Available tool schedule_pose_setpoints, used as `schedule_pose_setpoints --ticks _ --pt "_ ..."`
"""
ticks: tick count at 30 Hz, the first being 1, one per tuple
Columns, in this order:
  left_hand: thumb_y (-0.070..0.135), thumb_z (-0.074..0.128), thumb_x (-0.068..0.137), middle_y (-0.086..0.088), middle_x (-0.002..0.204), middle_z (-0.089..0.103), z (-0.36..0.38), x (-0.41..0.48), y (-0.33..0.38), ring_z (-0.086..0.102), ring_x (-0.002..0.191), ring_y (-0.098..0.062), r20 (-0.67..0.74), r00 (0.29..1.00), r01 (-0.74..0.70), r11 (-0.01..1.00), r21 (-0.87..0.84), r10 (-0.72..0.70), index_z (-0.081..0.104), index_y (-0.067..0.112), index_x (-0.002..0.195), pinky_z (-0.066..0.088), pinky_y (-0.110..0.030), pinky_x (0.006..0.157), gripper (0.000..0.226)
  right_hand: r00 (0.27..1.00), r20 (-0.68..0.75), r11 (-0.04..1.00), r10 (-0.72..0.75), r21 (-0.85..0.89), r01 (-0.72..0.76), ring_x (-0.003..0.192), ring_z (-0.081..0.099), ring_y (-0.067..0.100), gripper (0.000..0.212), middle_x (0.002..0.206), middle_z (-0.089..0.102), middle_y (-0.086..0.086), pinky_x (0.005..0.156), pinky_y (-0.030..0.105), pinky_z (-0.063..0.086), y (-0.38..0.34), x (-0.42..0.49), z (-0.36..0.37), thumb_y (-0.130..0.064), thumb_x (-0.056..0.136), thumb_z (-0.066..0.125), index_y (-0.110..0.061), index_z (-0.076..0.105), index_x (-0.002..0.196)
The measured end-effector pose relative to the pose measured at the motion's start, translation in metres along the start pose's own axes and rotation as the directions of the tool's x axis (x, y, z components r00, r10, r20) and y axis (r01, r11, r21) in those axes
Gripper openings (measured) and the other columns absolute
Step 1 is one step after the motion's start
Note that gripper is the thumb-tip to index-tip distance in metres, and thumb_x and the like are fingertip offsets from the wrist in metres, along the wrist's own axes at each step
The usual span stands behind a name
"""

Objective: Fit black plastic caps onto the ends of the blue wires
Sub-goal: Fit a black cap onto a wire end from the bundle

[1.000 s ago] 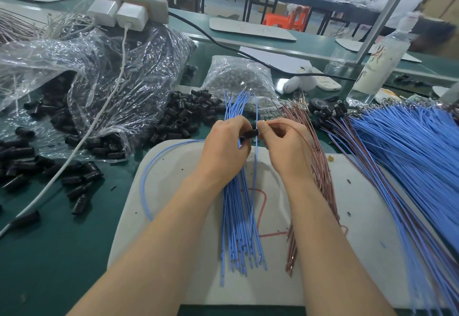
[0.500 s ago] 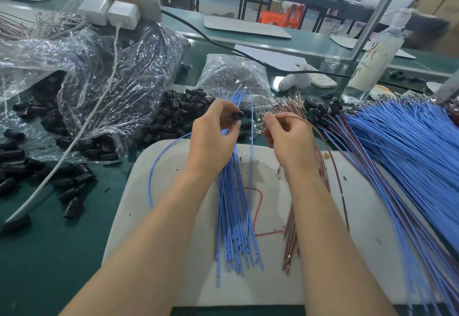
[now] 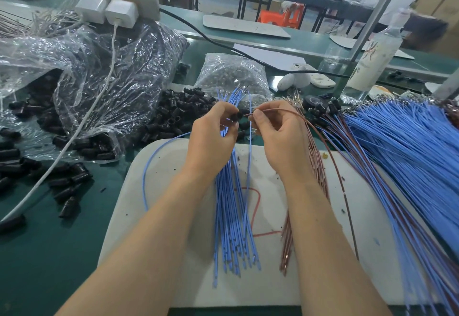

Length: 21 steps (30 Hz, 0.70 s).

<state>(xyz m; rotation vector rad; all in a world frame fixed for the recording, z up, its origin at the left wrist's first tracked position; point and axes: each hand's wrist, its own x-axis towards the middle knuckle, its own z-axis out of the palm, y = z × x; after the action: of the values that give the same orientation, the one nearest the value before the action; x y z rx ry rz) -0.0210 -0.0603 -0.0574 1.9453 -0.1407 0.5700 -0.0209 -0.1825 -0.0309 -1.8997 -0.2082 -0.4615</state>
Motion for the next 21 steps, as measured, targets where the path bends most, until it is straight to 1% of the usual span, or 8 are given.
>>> schedule_pose_setpoints --ticks 4,7,9,13,15,17,19,21 --pt "0.01 0.061 0.087 0.019 0.086 0.062 -0.001 0.003 0.001 0.057 0.082 0.003 -0.033 0.999 0.012 1.0 -0.005 -0.012 0.062 0.017 0.102 0.04 -0.004 0.073 0.016 0.995 -0.072 0.998 0.064 0.012 -0.064 0.083 0.067 0.015 0.011 0.083 0.069 0.0 0.086 0.042 0.054 0.004 0.002 0.0 -0.013 0.091 0.061 -0.021 0.059 0.084" --pt "0.016 0.062 0.089 0.011 0.093 0.067 -0.002 0.005 0.002 0.059 0.088 -0.002 -0.027 0.999 0.032 0.996 -0.08 -0.034 0.062 0.017 0.105 0.038 -0.003 0.074 0.016 0.987 -0.068 0.985 0.145 0.109 -0.137 0.077 0.068 0.012 0.018 0.079 0.069 0.001 0.084 0.041 0.056 0.005 0.003 0.002 -0.007 0.092 0.057 -0.021 0.056 0.081" --pt "0.019 0.062 0.09 0.006 0.095 0.07 -0.002 0.005 0.003 0.061 0.091 -0.004 0.002 0.999 0.041 0.994 -0.099 -0.041 0.061 0.018 0.104 0.037 -0.002 0.075 0.014 0.986 -0.059 0.984 0.154 0.103 -0.147 0.072 0.066 0.009 0.019 0.075 0.067 -0.003 0.082 0.041 0.056 0.006 0.002 0.003 -0.009 0.092 0.056 -0.023 0.057 0.08" --pt "0.019 0.062 0.09 0.02 0.08 0.063 0.0 0.002 0.002 0.059 0.079 0.01 0.068 0.997 0.044 0.998 -0.054 -0.04 0.062 0.026 0.1 0.04 -0.002 0.071 0.012 0.984 -0.011 0.984 0.176 0.03 -0.176 0.075 0.064 0.011 0.025 0.078 0.066 -0.008 0.081 0.04 0.055 0.011 0.002 0.005 -0.019 0.095 0.052 -0.035 0.063 0.079" --pt "0.019 0.062 0.09 0.023 0.078 0.061 0.002 0.001 0.002 0.061 0.076 0.006 0.094 0.995 0.047 0.998 -0.046 -0.042 0.062 0.03 0.099 0.044 -0.007 0.071 0.014 0.97 -0.003 0.967 0.244 0.081 -0.243 0.065 0.062 0.008 0.029 0.071 0.064 -0.006 0.07 0.033 0.054 0.012 0.003 0.005 -0.013 0.094 0.049 -0.032 0.064 0.078" --pt "0.019 0.062 0.09 0.022 0.079 0.062 0.003 0.0 0.002 0.064 0.077 -0.002 0.114 0.993 0.036 0.999 -0.025 -0.033 0.065 0.029 0.103 0.045 -0.006 0.068 0.017 0.953 0.006 0.936 0.302 0.188 -0.298 0.055 0.061 0.005 0.029 0.063 0.065 -0.004 0.058 0.023 0.051 0.01 0.004 0.006 -0.006 0.092 0.049 -0.025 0.063 0.075" --pt "0.016 0.062 0.09 0.017 0.083 0.065 0.004 0.0 0.001 0.065 0.077 -0.007 0.123 0.992 0.017 1.0 -0.014 -0.015 0.066 0.027 0.104 0.047 -0.01 0.07 0.019 0.956 0.027 0.931 0.292 0.223 -0.29 0.059 0.065 0.007 0.021 0.065 0.068 -0.003 0.058 0.022 0.053 0.009 0.003 0.006 -0.01 0.091 0.056 -0.022 0.064 0.075" --pt "0.012 0.061 0.089 0.009 0.086 0.068 0.004 -0.001 0.002 0.065 0.079 -0.009 0.125 0.992 -0.014 1.0 0.001 0.014 0.068 0.023 0.103 0.05 -0.018 0.074 0.019 0.965 0.07 0.949 0.253 0.177 -0.262 0.07 0.069 0.014 0.013 0.072 0.071 0.001 0.068 0.029 0.058 0.01 0.002 0.006 -0.019 0.087 0.066 -0.023 0.065 0.075"
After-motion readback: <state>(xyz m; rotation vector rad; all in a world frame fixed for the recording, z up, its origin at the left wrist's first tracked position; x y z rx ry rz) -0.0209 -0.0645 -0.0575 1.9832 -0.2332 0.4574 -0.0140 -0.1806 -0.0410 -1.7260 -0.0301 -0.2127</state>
